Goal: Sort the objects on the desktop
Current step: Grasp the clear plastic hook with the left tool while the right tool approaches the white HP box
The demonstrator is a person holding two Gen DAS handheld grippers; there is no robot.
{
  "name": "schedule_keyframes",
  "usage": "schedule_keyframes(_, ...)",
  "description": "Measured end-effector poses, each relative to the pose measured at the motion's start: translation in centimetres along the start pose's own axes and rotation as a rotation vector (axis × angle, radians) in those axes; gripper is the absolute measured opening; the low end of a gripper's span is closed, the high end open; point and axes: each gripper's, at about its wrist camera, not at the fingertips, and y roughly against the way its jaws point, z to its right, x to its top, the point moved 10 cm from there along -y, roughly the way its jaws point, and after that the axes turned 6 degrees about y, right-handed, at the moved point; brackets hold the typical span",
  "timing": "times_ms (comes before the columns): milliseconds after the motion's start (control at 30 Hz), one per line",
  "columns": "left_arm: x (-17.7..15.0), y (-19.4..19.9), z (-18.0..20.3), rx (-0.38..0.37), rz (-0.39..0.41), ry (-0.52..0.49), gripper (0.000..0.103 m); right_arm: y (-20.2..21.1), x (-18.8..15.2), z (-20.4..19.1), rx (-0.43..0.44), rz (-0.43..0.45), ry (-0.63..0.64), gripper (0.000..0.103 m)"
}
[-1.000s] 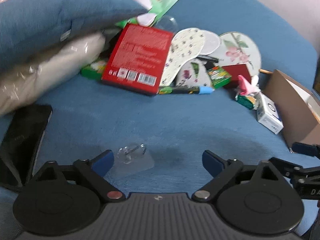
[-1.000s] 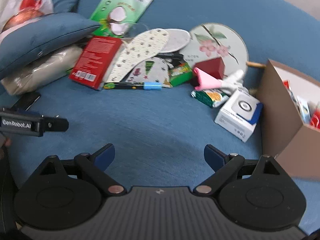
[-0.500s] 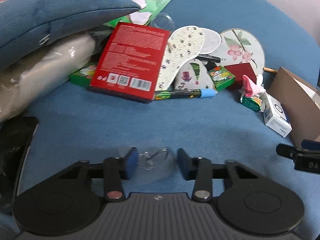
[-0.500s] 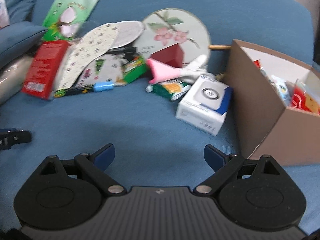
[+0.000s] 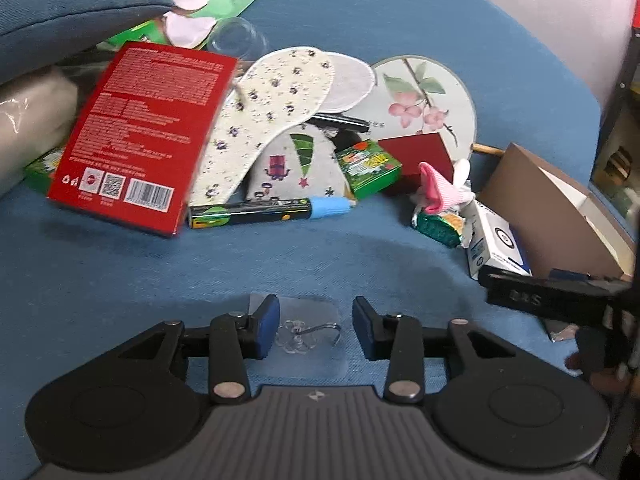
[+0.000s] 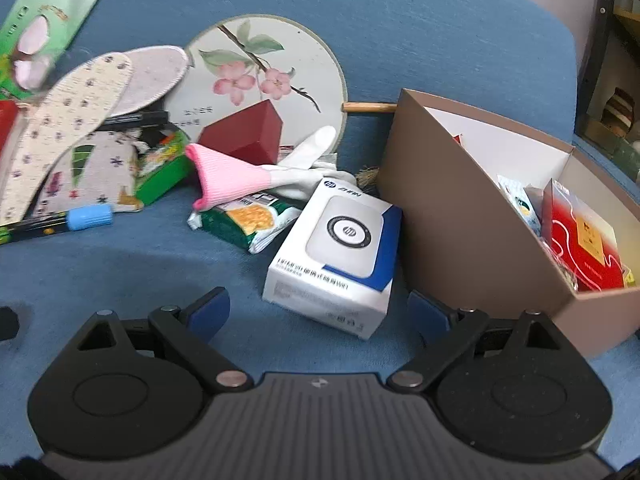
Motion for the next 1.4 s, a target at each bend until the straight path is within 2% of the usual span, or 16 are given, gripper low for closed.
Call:
schedule_keyframes(133, -0.2, 0.6, 0.5, -0.036, 0.002, -0.015, 0.063, -1.6, 0.5, -0.2, -0.042, -0.015, 0.005, 0.094)
schedule_keyframes(400, -0.4, 0.8, 0.3, -0.019, -0.004, -0.041, 0.076, -3.6, 1.7, -0.2, -0.08, -0.018, -0.005, 0.092)
schedule_keyframes(467, -0.4, 0.6, 0.3, -0.015, -0.008, -0.041, 0.076, -3.8, 1.7, -0.1, -0.066, -0.018, -0.02, 0.081)
schedule_keyframes(500, -0.3, 0.6, 0.3, -0.022, -0.008, -0.041, 0.073, -3.6, 1.7, 0.2, -0.075, -0.004, -0.026, 0.078)
schedule_keyframes(567, -0.3, 0.6, 0.5, -0.038, -0.011, -0.042, 0.064, -2.7, 1.9, 0.0, -0.038, 0.032, -0.011, 0.058)
schedule_keyframes(600, -0.4, 0.5, 0.6, -0.038, -0.012, -0.046, 0.051, -2.2, 2.0, -0.3, -0.025, 0.045, 0.011, 0.053)
schedule_keyframes(667, -0.5, 0.4, 0.7, -0.029, -0.006, -0.075, 0.043, -1.1, 2.0, -1.0, 0.008, 0.057, 0.058, 0.033)
schedule_keyframes(733, -0.7, 0.5, 0.9, -0.021, 0.001, -0.099, 0.034, -0.2, 1.7, -1.3, 0.035, 0.05, 0.055, 0.032)
schedule_keyframes(833, -0.8, 0.7, 1.0, -0.019, 0.007, -0.109, 0.034, 0.7, 1.0, -1.0, 0.039, 0.044, 0.017, 0.033)
schedule_keyframes(900, -0.9, 0.9, 1.0, -0.029, 0.006, -0.094, 0.034, 0.9, 0.7, -0.8, 0.03, 0.038, 0.007, 0.052)
schedule_keyframes(967, -0.9, 0.9, 1.2, -0.047, 0.002, -0.08, 0.041, 0.9, 0.6, -0.4, 0.01, 0.036, -0.004, 0.081)
schedule_keyframes(1000, -1.0, 1.0, 1.3, -0.056, 0.001, -0.078, 0.049, 0.9, 0.8, -0.2, -0.008, 0.045, -0.003, 0.087)
schedule_keyframes(1033, -1.0, 1.0, 1.5, -0.064, -0.001, -0.078, 0.056, 0.9, 1.0, -0.2, -0.016, 0.057, 0.004, 0.088)
schedule_keyframes(1133, -1.3, 1.0, 2.2, -0.077, -0.005, -0.111, 0.064, -0.1, 1.8, -0.3, -0.03, 0.053, 0.02, 0.091)
schedule_keyframes(1300, -1.6, 0.7, 2.5, -0.067, 0.002, -0.157, 0.069, -3.3, 1.7, -0.3, -0.05, -0.033, -0.018, 0.091)
schedule_keyframes(1400, -1.6, 0.6, 2.3, -0.068, 0.005, -0.16, 0.064, -3.9, 1.9, -0.7, -0.065, -0.009, 0.001, 0.086)
